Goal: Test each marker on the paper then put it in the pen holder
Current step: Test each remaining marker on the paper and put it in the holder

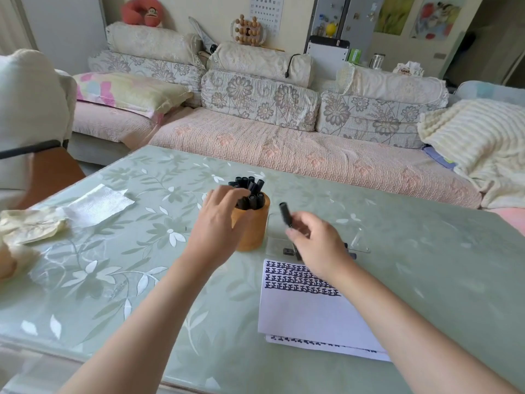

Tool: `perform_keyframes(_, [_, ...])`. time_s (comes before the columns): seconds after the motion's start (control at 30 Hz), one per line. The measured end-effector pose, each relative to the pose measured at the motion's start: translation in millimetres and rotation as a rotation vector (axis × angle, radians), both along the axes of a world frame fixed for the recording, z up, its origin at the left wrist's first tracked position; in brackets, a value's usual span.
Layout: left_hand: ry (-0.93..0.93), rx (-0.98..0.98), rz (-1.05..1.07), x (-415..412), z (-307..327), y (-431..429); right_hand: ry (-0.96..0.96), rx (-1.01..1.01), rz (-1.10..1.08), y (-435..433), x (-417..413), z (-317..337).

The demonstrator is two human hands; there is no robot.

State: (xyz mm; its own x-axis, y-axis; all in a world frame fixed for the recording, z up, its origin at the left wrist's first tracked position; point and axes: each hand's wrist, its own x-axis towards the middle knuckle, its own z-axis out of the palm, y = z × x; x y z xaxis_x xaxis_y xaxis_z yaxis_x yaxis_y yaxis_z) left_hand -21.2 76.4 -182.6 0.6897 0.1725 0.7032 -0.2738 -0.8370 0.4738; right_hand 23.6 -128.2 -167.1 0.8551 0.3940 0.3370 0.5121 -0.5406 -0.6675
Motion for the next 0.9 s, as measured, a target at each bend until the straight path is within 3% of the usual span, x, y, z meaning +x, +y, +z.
perform_keyframes(0.17, [0.154,-0.151,0.120,15.5,-0.7,12.1,0.045,0.353,-0.102,18.6,27.9,20.3])
perform_keyframes(0.33, [0.326,-0.304,-0.004,26.2,-3.6,14.2,0.012,0.471,-0.154,48.2,51.0,33.5])
perform_keyframes(0.63, [0.235,-0.369,0.012,37.0,-2.2,12.4,0.072,0.077,-0.105,76.2,58.6,19.6])
perform_keyframes(0.9, [0.098,-0.393,-0.019,39.8,-2.3,13.9,0.138,0.030,-0.095,72.7,69.6,22.2])
